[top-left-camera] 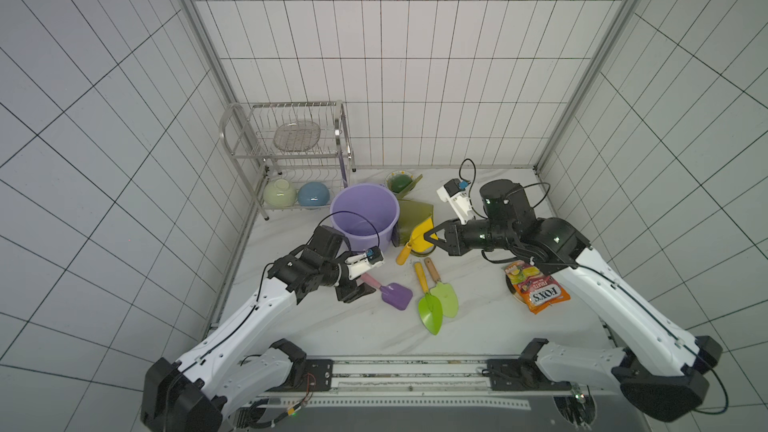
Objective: Organize the gardening tools
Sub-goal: Place the gardening tool in the container.
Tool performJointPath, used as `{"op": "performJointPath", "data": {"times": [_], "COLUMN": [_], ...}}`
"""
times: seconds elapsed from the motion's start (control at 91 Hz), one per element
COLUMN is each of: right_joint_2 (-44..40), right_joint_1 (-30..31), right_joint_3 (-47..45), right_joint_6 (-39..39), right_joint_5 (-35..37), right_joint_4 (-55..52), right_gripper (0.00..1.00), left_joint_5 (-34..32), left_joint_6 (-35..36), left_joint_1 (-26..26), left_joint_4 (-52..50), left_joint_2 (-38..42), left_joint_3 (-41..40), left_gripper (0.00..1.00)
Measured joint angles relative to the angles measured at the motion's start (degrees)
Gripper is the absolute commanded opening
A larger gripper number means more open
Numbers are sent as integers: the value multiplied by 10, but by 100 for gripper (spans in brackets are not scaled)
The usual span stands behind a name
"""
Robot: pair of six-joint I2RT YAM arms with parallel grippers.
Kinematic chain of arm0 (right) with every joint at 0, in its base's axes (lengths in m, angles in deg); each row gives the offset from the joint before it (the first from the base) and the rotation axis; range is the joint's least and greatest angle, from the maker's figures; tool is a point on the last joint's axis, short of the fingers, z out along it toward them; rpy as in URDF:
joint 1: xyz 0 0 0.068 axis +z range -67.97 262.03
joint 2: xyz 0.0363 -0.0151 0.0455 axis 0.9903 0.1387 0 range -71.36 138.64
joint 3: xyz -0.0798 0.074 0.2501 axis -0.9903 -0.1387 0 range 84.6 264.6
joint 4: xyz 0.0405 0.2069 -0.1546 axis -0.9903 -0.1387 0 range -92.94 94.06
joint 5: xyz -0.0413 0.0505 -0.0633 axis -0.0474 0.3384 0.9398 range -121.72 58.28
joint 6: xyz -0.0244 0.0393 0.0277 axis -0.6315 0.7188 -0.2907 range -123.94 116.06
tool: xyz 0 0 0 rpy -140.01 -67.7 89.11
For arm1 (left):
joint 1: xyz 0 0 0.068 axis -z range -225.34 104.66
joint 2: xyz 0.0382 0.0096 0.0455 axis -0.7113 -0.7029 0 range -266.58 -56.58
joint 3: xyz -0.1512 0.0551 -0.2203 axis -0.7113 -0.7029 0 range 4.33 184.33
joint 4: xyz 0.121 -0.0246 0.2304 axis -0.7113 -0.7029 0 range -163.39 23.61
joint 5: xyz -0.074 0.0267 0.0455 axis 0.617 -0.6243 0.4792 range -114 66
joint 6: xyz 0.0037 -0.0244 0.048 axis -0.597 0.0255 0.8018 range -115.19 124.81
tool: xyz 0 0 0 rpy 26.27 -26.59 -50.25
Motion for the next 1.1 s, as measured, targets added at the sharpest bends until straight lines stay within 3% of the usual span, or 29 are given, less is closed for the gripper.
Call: {"op": "performJointPath", "data": {"times": [0.275,0.627,0.759,1.099], "right_joint_2": [179,351,407,503], "right_joint_1": [1,13,24,52], "right_joint_3": [265,519,567,570], "right_joint_6": [-104,-175,-183,-195], "right_joint_5": [42,57,83,166], "right_joint_4": [-136,-193,-201,-206], "right_gripper": [0,0,0,0], "left_joint_5": [5,9,0,-23], "left_joint_6": [13,21,21,21], "left_joint_1": [0,4,10,32], "left_joint_4": [-21,-20,-19,-10], "left_joint_2": [7,10,12,19], "left_joint_3": [-32,-79,-86,-104], "left_gripper": [64,64,64,63]}}
